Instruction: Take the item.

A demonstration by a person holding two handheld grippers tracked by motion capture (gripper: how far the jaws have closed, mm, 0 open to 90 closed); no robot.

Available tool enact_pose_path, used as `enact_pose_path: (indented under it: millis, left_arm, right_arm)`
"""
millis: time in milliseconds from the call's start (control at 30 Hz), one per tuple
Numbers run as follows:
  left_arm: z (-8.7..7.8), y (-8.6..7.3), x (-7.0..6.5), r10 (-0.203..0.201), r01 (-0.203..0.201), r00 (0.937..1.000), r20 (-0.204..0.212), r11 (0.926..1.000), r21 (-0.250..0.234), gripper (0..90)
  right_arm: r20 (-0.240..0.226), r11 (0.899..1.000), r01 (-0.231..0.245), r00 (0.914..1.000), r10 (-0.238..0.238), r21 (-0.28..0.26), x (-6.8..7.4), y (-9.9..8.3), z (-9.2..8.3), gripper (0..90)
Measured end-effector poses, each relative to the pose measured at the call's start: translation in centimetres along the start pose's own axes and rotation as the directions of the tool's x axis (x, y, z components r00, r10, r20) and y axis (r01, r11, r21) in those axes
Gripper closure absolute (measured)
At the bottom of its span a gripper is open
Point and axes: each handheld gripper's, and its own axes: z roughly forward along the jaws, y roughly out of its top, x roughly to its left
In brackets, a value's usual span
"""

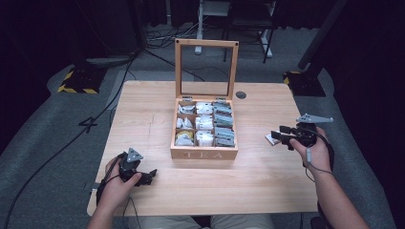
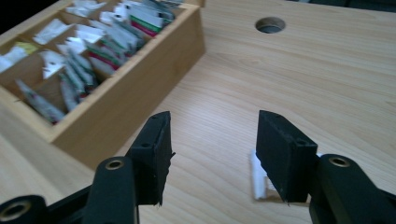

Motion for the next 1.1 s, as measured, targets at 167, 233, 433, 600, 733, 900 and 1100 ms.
enact_pose_path:
  millis: [167, 233, 433, 600, 733, 900, 1100]
  left_arm:
    - [-0.1, -0.1, 0.0, -0.001, 0.001, 1.0000, 0.007, 1.0000, 0.003, 0.7]
    - [-0.1, -0.1, 0.0, -0.001, 0.001, 1.0000, 0.007, 1.0000, 0.003, 0.6]
    - [-0.1, -0.1, 0.0, -0.002, 0.002, 1.0000, 0.009, 1.0000, 0.003, 0.5]
    - [0.0, -0.1, 0.0, 0.001, -0.001, 1.0000, 0.009, 1.0000, 0.003, 0.5]
    - [-0.1, -0.1, 0.0, 0.006, -0.006, 0.9999, 0.013, 1.0000, 0.002, 0.5]
    - [-0.1, -0.1, 0.0, 0.010, -0.010, 0.9998, 0.015, 0.9999, 0.005, 0.5]
    - [-0.1, -0.1, 0.0, 0.010, -0.010, 0.9998, 0.015, 0.9999, 0.005, 0.5]
  right_arm:
    - [-0.045, 1.000, 0.031, 0.9985, -0.031, -0.005, 2.2, -0.2, -0.7, 43.2]
    - [-0.055, 0.999, 0.041, 0.9977, -0.041, -0.003, 2.6, -0.3, -0.8, 42.5]
    - [-0.071, 0.993, 0.118, 0.9907, -0.116, 0.029, 4.9, -1.4, -0.8, 38.4]
    - [-0.093, 0.988, 0.144, 0.9858, -0.140, 0.046, 6.0, -2.5, -0.5, 34.8]
    - [-0.123, 0.986, 0.154, 0.9815, -0.146, 0.058, 6.5, -3.3, -0.2, 33.3]
    - [-0.143, 0.991, 0.130, 0.9819, -0.124, 0.037, 6.9, -5.1, 0.7, 33.2]
    - [-0.191, 0.997, 0.071, 0.9789, -0.072, -0.013, 6.7, -7.3, 2.0, 33.2]
